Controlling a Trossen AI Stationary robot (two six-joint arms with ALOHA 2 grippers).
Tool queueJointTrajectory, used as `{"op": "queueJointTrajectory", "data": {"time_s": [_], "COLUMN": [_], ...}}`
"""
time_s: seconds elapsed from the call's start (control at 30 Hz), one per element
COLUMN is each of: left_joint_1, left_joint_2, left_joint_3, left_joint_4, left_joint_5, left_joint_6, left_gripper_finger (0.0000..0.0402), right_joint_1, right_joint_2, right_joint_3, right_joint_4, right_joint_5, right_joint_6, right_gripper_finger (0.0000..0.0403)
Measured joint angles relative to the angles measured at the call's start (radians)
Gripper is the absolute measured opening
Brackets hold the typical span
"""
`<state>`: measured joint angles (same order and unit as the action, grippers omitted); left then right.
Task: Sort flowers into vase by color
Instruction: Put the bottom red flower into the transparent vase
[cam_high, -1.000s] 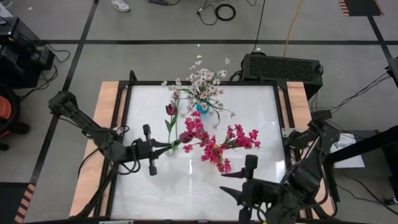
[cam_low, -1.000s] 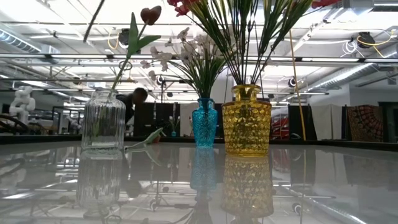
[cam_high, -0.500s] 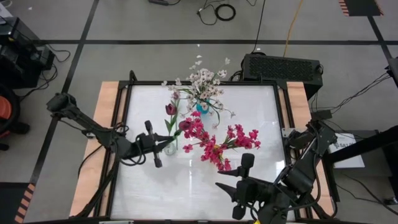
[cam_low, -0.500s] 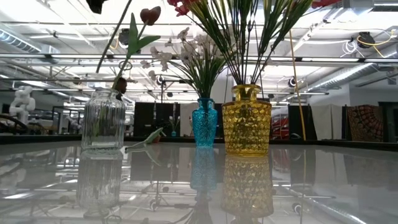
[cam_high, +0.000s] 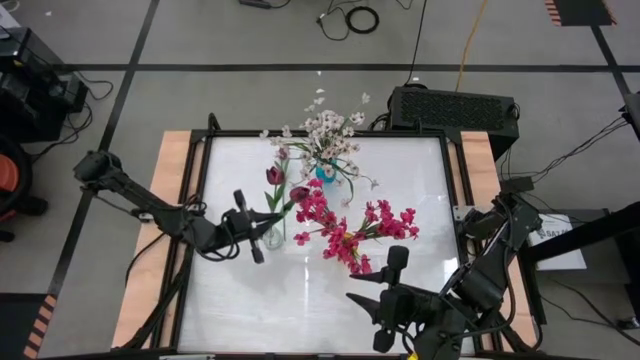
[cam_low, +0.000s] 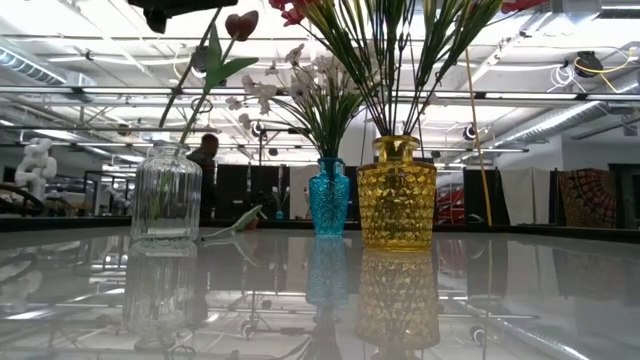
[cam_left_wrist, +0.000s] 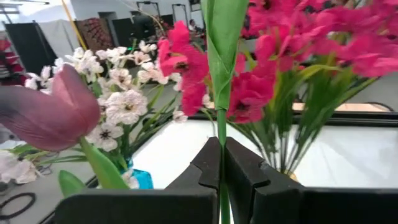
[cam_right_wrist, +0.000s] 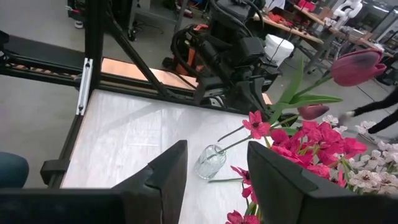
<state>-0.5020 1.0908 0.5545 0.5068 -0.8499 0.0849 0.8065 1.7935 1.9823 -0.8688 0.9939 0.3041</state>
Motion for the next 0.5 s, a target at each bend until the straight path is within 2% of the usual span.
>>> {"op": "queueJointTrajectory", "data": {"time_s": [0.5], "left_joint_1": [0.005], "left_joint_2": [0.058], "left_joint_3": [0.0], "left_joint_4": [0.014], "left_joint_5": [-0.034], "left_joint_6": [-0.017], "left_gripper_finger": [0.0013], "right_joint_1": [0.0], "right_joint_2": [0.0], "right_joint_3": [0.0], "right_joint_4": [0.003], "right_joint_5": [0.0], "right_joint_6": [-0.002], "right_gripper_finger": [0.016]}}
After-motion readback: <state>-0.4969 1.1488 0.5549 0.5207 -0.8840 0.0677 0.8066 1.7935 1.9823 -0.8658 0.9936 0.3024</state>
